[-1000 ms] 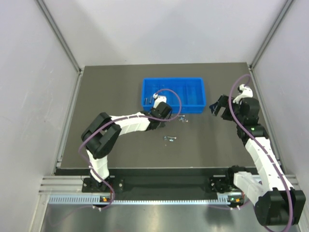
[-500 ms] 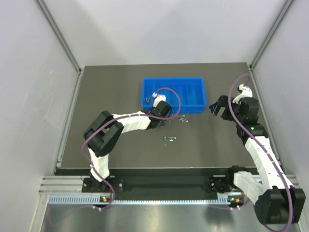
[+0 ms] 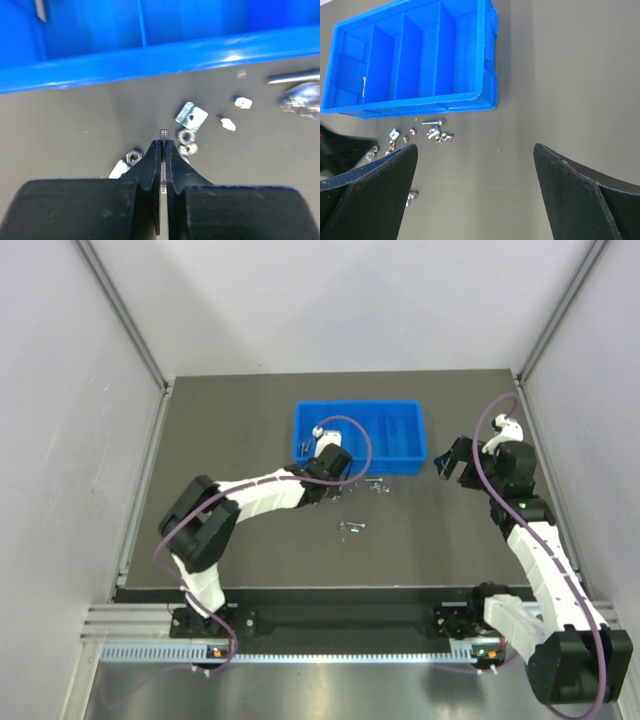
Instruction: Sort the screws and nuts into containers
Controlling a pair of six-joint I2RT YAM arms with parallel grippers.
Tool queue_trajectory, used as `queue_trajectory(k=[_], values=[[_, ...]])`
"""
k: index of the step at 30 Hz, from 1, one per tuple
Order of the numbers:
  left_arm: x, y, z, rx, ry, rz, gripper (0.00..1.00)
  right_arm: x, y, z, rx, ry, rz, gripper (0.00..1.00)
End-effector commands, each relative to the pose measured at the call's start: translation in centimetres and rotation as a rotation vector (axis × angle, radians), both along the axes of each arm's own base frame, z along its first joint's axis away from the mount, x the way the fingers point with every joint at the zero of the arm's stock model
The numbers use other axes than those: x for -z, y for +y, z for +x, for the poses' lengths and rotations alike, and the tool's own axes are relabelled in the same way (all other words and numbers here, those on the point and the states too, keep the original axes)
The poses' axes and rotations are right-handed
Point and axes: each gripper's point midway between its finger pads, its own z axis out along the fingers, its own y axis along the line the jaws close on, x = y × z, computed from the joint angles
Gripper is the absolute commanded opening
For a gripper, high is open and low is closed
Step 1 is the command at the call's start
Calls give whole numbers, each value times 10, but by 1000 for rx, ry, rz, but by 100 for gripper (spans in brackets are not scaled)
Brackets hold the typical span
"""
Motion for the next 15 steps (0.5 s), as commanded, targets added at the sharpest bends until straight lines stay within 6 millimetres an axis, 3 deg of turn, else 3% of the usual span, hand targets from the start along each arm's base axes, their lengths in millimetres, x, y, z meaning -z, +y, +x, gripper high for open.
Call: queue_trajectory(k=[1,2,5,9,12,13,15], values=[[-82,-7,10,24,-155,-122,0,-8,1,4,-3,-30,-8,100],[-108,-8,12,33,-202,-155,0,-7,1,4,-6,-26,-8,100],[-146,1,20,17,-284,-230,0,-6,0,5,1,-24,-11,100],[-159,46,62,-78,-334,-295,0,-9,0,6,8,-34,-7,100],[-159,51,86,-84,-357,-281,0,-8,0,7,9,-27,-5,100],[-146,49,92,-76,-340,-253,0,-5,-2,8,18,-18,-11,100],[-153,45,107,-70,-357,-240,0,-4,-3,9,25,-14,-15,100]])
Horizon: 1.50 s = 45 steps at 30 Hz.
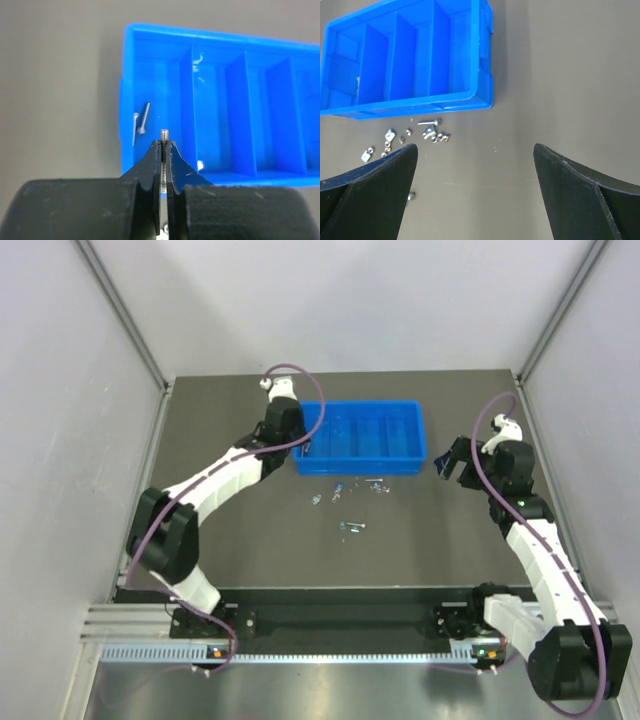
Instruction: Sort the screws and nuts into containers
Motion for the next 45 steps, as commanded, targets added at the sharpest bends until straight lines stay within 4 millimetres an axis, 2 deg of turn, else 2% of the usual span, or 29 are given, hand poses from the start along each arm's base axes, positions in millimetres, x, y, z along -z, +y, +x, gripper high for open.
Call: queue_trajectory(k=[1,3,7,10,12,13,14,15,16,17,19,20,23,24,26,27,28,30,31,33,34,37,42,45], values=[[-8,-27,27,79,-48,11,0,-8,-2,6,18,-26,-9,100],[-1,-31,34,84,-36,15,0,-10,-2,7,20,-30,-6,100],[31,-28,48,55,18,69,3,-12,-4,7,27,-32,-13,100],[41,-18,51,21,44,124,19,-12,-7,6,40,-24,-25,100],[35,-17,49,30,36,129,29,-10,-7,5,40,-14,-31,100],[25,-16,46,39,20,127,40,-12,-7,5,40,-21,-31,100],[18,-19,43,59,11,114,46,-12,-7,4,40,-23,-28,100],[12,-20,38,73,9,106,53,-12,-7,4,38,-24,-26,100],[-4,-20,30,92,-13,83,59,-12,-6,3,38,-22,-24,100],[-12,-25,22,140,-14,53,61,-12,-7,3,40,-20,-24,100],[-29,-31,-3,214,-25,-3,62,-10,-9,3,53,-7,-29,100],[-34,-40,-17,273,-19,-41,62,-9,-10,3,56,-2,-30,100],[-38,-57,-62,378,-45,-64,61,-5,-11,1,65,9,-34,100],[-36,-72,-81,440,-48,-61,61,-4,-11,1,67,8,-32,100],[-24,-78,-108,506,-70,-8,61,-5,-10,1,65,7,-27,100],[-17,-89,-124,554,-69,10,61,-3,-10,0,63,10,-27,100],[-2,-91,-134,587,-44,27,61,-5,-9,0,58,5,-24,100],[11,-103,-152,667,-10,16,59,-4,-9,-1,56,7,-21,100],[28,-106,-162,711,26,28,59,-5,-9,-1,58,4,-20,100],[45,-114,-177,760,55,59,57,-3,-8,-3,57,6,-18,100],[60,-116,-178,777,78,97,56,-4,-9,-5,58,2,-20,100],[85,-130,-184,816,110,174,54,-5,-9,-8,63,-3,-21,100],[113,-147,-187,856,151,252,52,-4,-13,-11,72,0,-32,100],[120,-150,-184,863,161,268,52,-4,-14,-11,74,3,-38,99]])
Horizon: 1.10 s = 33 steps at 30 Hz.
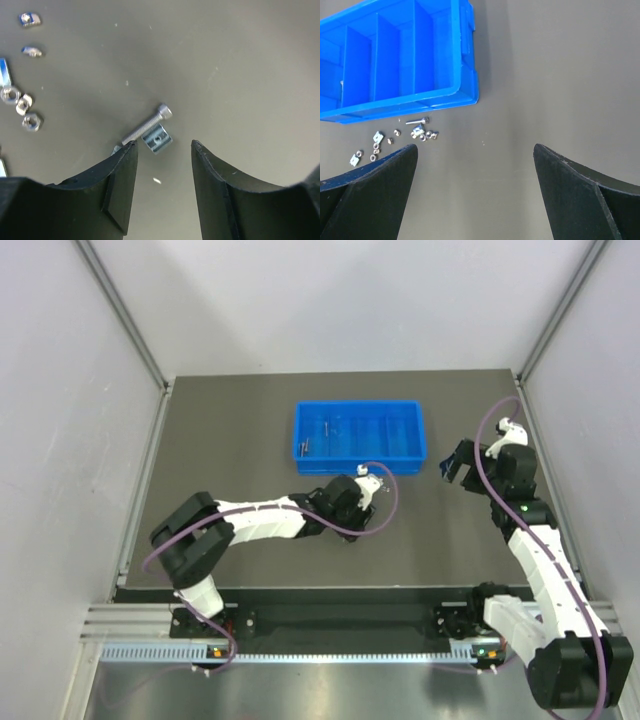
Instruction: Sort the screws and nuts into containers
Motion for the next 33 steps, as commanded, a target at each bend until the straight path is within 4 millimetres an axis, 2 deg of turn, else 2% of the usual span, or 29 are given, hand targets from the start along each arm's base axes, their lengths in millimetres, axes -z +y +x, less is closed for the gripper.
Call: queue_trajectory(k=[1,9,20,24,25,27,28,33], values=[[-17,-18,20,18,-74,-29,52,-5,-1,0,11,-20,-6,100],[0,-16,33,-13,-94,44,52,-2,-1,2,6,-11,-9,100],[25,-5,29,-9,-61,118,50,0,-1,3,9,-3,-9,100],[38,-2,32,-40,-49,152,39,1,-1,3,7,-2,-6,100],[42,0,33,-50,-47,166,30,0,-1,3,7,-2,-7,100],[44,0,34,-63,-45,170,22,-2,-1,3,10,-8,-8,100],[46,1,35,-69,-46,175,15,-2,-2,3,13,-11,-9,100],[42,8,51,-191,-87,180,0,-3,-2,3,15,-14,-7,100]])
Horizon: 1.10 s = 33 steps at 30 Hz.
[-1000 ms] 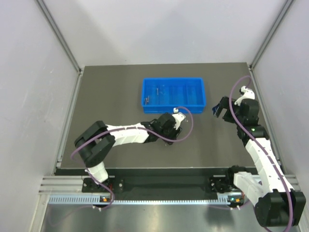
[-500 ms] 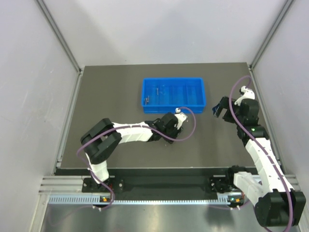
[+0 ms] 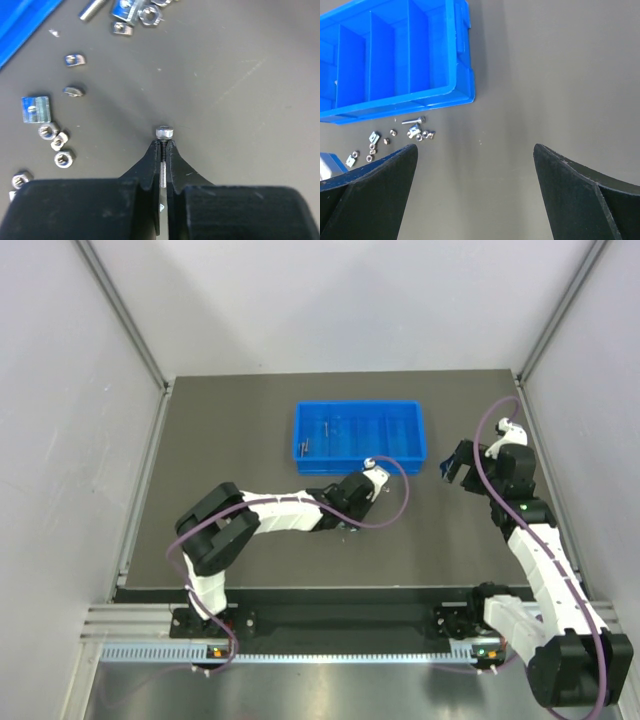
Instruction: Sort the screws and nuts into containers
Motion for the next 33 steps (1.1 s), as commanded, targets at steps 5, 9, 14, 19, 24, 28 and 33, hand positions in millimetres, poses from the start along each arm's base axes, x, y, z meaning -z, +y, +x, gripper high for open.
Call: queue_trajectory(k=[5,9,14,19,24,28,33], values=[[-46,-1,19,-145,-70,-111,0,-5,0,4,3,-23,-2,100],[-116,-9,37,-142,-160,-277,0,-9,3,6,-6,-36,11,100],[-192,26,82,-277,-266,-422,1,-9,7,7,-20,-46,24,100],[-212,86,148,-462,-328,-455,1,-8,9,8,-32,-46,28,100],[-200,108,192,-534,-361,-395,2,-6,7,8,-24,-41,22,100],[-161,103,214,-541,-316,-324,3,-5,7,8,-21,-32,21,100],[-135,111,221,-588,-296,-271,9,-8,4,7,-12,-38,6,100]])
